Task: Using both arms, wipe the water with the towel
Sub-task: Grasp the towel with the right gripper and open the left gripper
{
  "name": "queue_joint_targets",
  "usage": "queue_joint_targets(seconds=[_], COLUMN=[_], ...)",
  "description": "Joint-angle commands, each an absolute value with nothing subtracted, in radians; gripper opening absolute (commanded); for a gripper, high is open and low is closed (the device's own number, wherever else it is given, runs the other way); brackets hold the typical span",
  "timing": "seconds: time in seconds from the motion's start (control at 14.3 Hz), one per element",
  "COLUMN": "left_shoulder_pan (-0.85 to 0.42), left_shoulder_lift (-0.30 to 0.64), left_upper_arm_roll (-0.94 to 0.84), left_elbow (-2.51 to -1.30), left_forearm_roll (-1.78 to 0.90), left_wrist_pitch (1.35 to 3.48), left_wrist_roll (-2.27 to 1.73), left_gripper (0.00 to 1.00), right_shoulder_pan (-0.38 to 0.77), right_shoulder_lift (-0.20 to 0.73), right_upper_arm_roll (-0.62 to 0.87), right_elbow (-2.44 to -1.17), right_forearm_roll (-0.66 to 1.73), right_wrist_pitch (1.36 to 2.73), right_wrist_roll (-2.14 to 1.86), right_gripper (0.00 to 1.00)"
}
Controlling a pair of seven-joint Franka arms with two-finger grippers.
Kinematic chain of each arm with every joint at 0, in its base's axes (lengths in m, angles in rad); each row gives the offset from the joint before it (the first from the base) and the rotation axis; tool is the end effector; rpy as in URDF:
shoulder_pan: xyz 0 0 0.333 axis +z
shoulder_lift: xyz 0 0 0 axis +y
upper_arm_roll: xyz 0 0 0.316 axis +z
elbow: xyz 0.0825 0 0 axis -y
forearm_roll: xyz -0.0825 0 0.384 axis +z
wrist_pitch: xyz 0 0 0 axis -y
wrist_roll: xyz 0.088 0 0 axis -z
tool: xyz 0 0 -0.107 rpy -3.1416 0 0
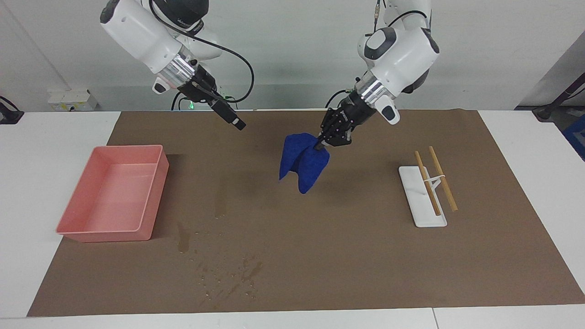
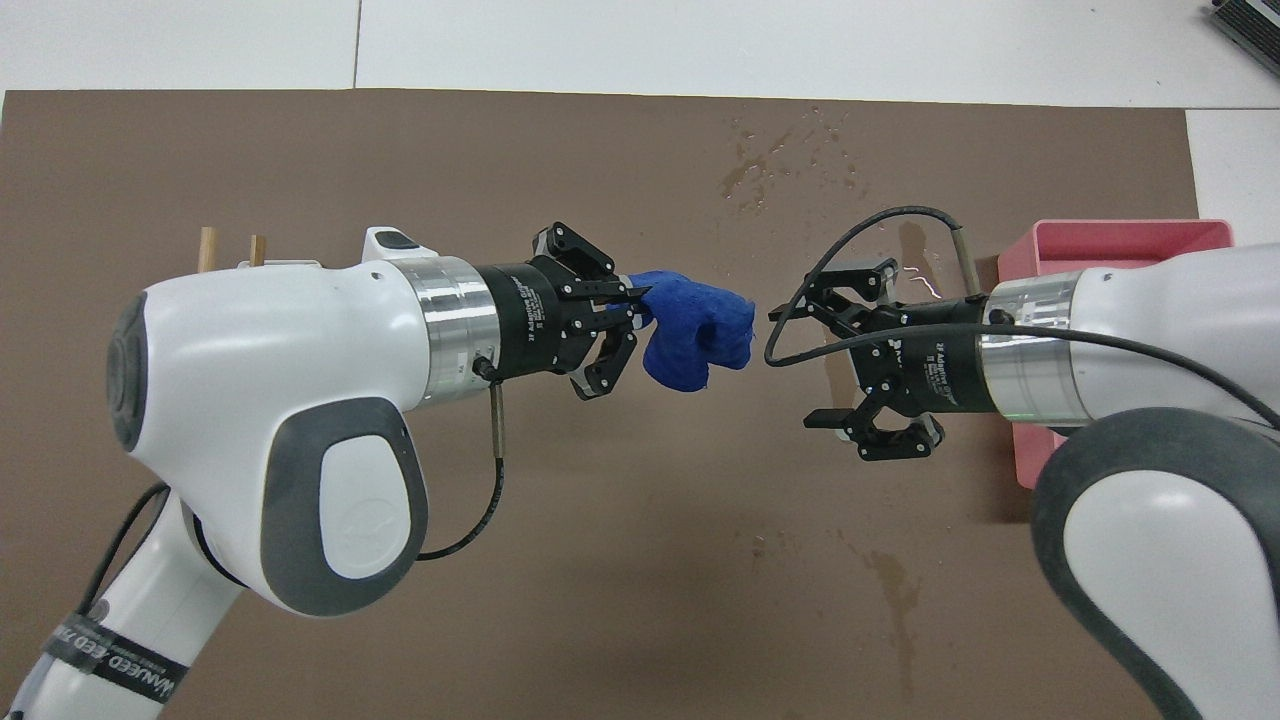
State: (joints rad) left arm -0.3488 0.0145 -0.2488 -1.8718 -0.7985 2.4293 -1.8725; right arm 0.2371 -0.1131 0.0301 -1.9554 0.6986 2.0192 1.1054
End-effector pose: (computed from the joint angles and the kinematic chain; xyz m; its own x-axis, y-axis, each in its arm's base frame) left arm 0.5022 -0.3437 0.5621 -0.0853 0.6659 -0.7411 0.9732 0.2150 0.0811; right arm 0.5180 0.1813 0.5559 0.4797 -0.7098 -0.5159 -0.8745 -0.3384 -0.3475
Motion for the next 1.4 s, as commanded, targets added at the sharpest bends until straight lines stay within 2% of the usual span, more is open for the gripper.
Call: queue_joint_targets(seconds=[0.0,0.42,0.56,0.77,0.84,1.12,1.19,1.26,1.33], left_shoulder_pan=[-0.4,-0.478,-0.483,-0.492,-0.492,-0.492,-0.488,-0.485,-0.479], left_shoulder_lift=[0.006,0.002,0.003,0.006,0.006,0.006,0.006,0.006,0.006], left_upper_arm_roll=[-0.235,-0.236,-0.236,-0.236,-0.236,-0.236,-0.235,-0.232,-0.23], left_elbow=[-1.891,-1.899,-1.893,-1.899,-1.899,-1.901,-1.899,-1.895,-1.891], left_forearm_roll=[-0.824,-0.824,-0.824,-0.824,-0.824,-0.821,-0.815,-0.805,-0.793], left_wrist_pitch=[2.468,2.47,2.494,2.557,2.56,2.562,2.56,2.56,2.56], left_wrist_roll=[-1.934,-1.95,-1.957,-1.968,-1.967,-1.951,-1.951,-1.956,-1.954], left_gripper=[0.0,0.0,0.0,0.0,0.0,0.0,0.23,0.99,1.0], right_shoulder_pan=[0.268,0.267,0.276,0.296,0.296,0.296,0.296,0.296,0.296], right_shoulder_lift=[-0.123,-0.107,-0.095,-0.091,-0.091,-0.089,-0.089,-0.086,-0.086], right_upper_arm_roll=[0.028,0.028,0.029,0.029,0.029,0.029,0.029,0.029,0.029], right_elbow=[-1.99,-1.99,-1.991,-1.993,-1.991,-1.987,-1.987,-1.983,-1.983], right_forearm_roll=[0.723,0.723,0.723,0.723,0.723,0.723,0.723,0.723,0.723], right_wrist_pitch=[2.097,2.134,2.184,2.188,2.184,2.177,2.177,2.177,2.177], right_wrist_roll=[1.127,1.114,1.118,1.112,1.112,1.089,1.086,1.086,1.086], right_gripper=[1.0,1.0,0.99,0.16,0.0,0.0,0.0,0.0,0.0])
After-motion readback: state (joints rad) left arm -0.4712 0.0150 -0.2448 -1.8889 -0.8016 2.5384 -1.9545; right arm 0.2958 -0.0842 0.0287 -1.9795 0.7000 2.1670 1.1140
